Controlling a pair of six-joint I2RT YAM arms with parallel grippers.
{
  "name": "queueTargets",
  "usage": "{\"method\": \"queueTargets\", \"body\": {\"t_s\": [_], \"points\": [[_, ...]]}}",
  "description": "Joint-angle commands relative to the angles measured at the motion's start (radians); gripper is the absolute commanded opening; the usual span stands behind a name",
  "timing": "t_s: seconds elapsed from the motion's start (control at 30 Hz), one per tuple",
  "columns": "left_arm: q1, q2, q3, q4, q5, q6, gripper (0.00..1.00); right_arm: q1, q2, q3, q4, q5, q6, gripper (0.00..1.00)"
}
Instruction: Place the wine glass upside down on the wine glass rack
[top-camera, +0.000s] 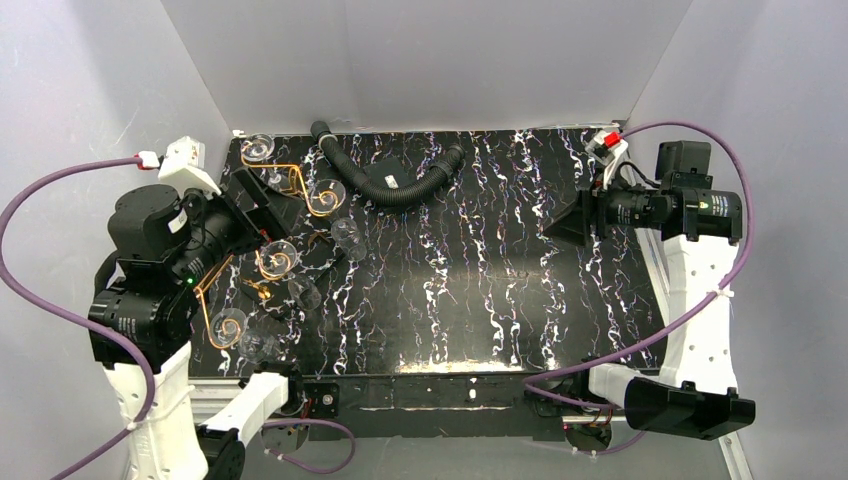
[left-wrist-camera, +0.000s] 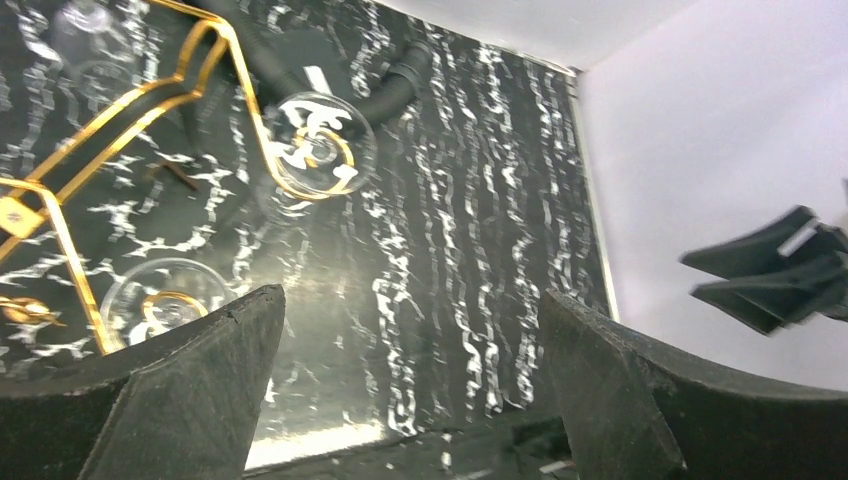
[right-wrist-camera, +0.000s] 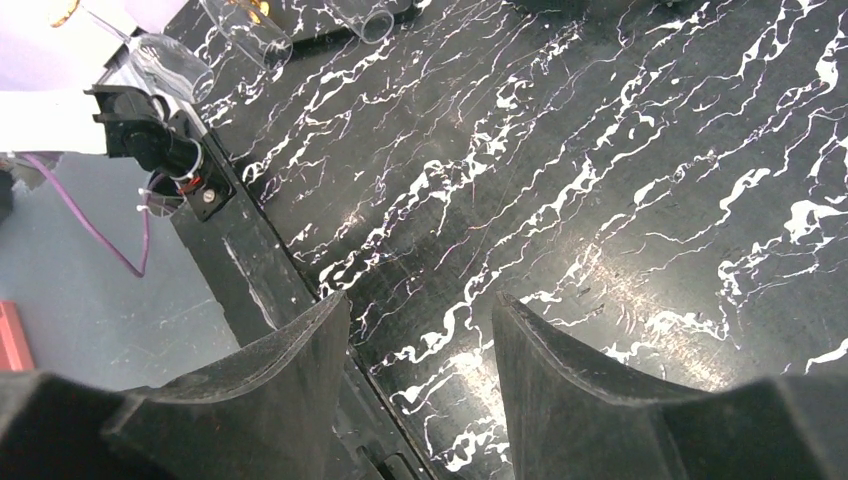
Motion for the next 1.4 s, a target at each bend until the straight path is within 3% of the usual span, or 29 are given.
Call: {"method": "queueTargets", "body": {"t_s": [0.0,0.3,0.5,0.6,0.73,0.87,1.1,1.37], "points": [[-0.004,0.023,0.04,-0.031,0.181,-0.111,0.98,-0.033,-0.032,-0.025,0.018,-0.062,0.018,0.63],[-0.004,0.067,0.052,-0.045,0.401,-0.198,0.98,-0.093,-0.055,-0.042,0.043,-0.114,0.082,0.63],[-0.039,0.101,0.065,-0.032,0.469,-0.206,0.98,-0.158,-0.049,-0.031,0.06,-0.155,0.133,0.65],[-0.162,0.131,0.053,-0.029,0.414,-0.17,0.98,-0.185,-0.04,-0.025,0.06,-0.164,0.146,0.66],[-0.47,0.2,0.076,-0.053,0.266,-0.051,0.98,-0.214,-0.028,0.002,0.056,-0.165,0.152,0.66],[-0.64,0.279,0.115,-0.092,0.147,0.054,0.98,-0.232,-0.029,0.024,0.053,-0.144,0.146,0.67],[-0.702,0.348,0.105,-0.089,0.112,0.085,0.98,-0.261,-0.062,0.021,0.086,-0.077,0.173,0.74],[-0.703,0.259,0.005,-0.035,0.009,0.107,0.98,-0.31,-0.035,0.042,0.179,-0.005,0.315,0.82]]}}
